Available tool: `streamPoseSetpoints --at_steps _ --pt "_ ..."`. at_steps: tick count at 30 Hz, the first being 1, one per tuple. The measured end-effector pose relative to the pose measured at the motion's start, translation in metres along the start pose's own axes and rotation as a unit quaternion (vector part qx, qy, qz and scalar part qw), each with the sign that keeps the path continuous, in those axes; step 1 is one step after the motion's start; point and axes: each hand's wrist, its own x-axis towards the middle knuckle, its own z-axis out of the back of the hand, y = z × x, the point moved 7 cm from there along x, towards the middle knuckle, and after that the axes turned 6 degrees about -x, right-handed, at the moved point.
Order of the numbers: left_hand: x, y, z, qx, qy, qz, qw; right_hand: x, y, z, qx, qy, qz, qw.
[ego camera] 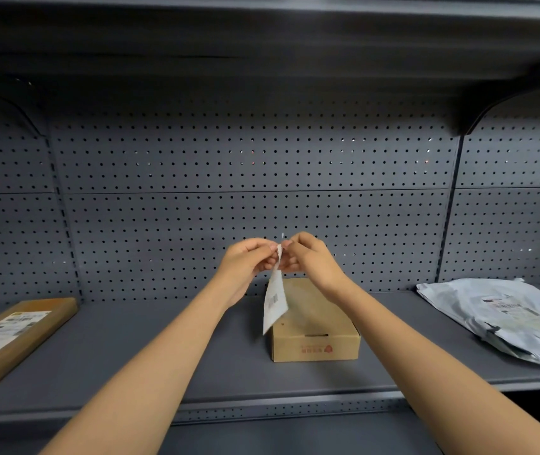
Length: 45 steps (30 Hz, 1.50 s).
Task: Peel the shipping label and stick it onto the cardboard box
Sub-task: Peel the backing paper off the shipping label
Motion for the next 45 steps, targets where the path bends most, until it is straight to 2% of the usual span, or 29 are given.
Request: streamPoseSetpoints --at_steps 16,22,28,34,42,45 --pt "-0.002 0.000 0.005 -0.017 0.005 0.013 1.000 -0.003 0.008 -0.005 -0.028 0.005 0.028 0.999" --pt "-0.003 -0.008 0.002 0.100 -0.014 -0.045 0.994 -0.001 0.003 -0.002 0.079 -0.029 -0.045 0.995" --pt "-0.003 -0.010 0.002 0.145 -0.016 -0.052 0.988 -0.002 0.002 -0.003 0.079 -0.032 -0.060 0.995" --pt "-0.004 -0.005 0.003 0.126 -0.004 -0.033 0.991 -0.003 -0.004 -0.007 0.072 -0.014 -0.072 0.995" --pt "-0.003 0.000 0.007 0.118 0.003 -0.025 0.993 -0.009 -0.008 -0.015 0.206 0.039 -0.126 0.970" --pt "-0.002 0.001 0.008 0.120 0.000 -0.023 0.992 -0.011 -0.007 -0.017 0.221 0.051 -0.131 0.965"
